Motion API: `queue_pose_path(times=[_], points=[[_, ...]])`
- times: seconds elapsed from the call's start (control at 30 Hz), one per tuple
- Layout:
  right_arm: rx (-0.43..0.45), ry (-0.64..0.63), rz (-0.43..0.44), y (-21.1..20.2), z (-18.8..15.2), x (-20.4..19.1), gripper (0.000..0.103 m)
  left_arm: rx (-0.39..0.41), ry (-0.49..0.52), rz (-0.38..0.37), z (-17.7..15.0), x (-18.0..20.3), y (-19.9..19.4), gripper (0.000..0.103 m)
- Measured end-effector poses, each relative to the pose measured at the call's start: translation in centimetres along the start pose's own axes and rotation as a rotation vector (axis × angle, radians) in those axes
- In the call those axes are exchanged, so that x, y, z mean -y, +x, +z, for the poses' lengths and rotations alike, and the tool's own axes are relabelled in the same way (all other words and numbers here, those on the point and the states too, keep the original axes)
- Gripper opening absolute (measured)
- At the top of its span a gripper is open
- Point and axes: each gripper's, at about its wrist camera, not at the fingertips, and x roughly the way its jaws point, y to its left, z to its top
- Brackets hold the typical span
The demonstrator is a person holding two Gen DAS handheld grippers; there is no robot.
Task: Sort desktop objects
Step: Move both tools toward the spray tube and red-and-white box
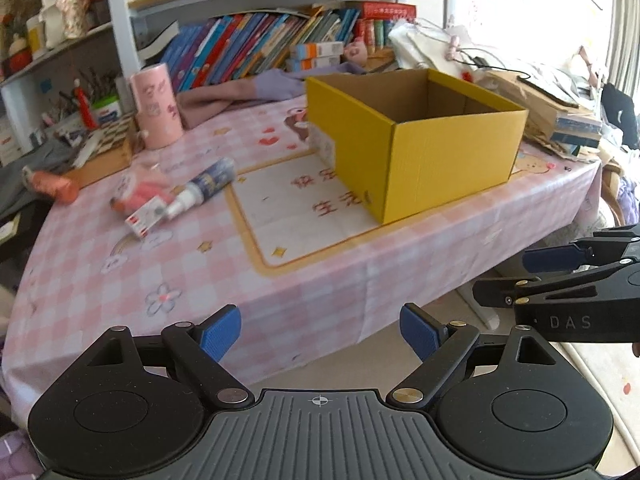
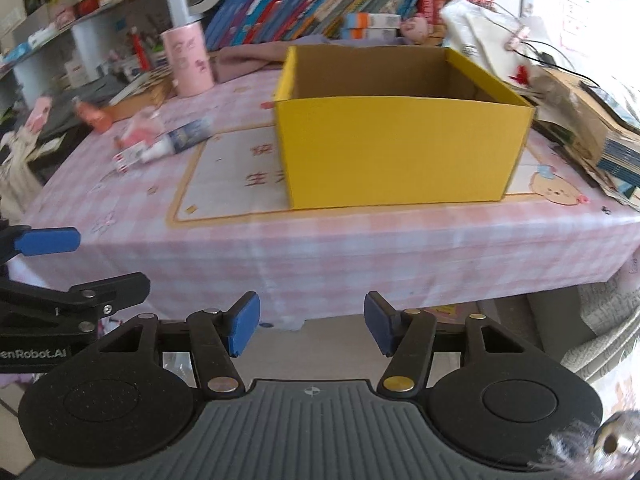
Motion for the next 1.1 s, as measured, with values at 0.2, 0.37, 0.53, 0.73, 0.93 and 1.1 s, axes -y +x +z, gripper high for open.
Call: queue_pose_path(times=[0.2,0.37,0.53,0.73,0.93,1.1], points=[[-0.005,-0.030,0.034,0.3,-0.2,-2.5,0.058,-0.002,-0.023,0.030,-1.1,-2.0,-0.9,0.089],[-0.001,-0.066,0.064,0.8,0.2,-4.7,0.060,0.009,-0.052,0.070,-1.7,-4.0,-1.7,0.089],[0.007,-0.114,0.096,1.3,0.7,-7.0,0.060,0.024,-0.085,0.113,-2.3,-6.1,-2.4,0.089],[0.010,-0.161,0.134,2.0,1.3,-9.6,0.060,0.031,-0.121,0.161,-3.0,-8.3,-3.3,0.090],[0.014,-0.223,0.164,2.2,1.8,-11.9,0.060,0.035,-0.171,0.177,-3.4,-9.9,-3.8,0.090],[0.020,-0.259,0.170,2.5,2.1,-12.7,0.060,0.024,-0.192,0.167,-3.4,-10.4,-3.5,0.090]])
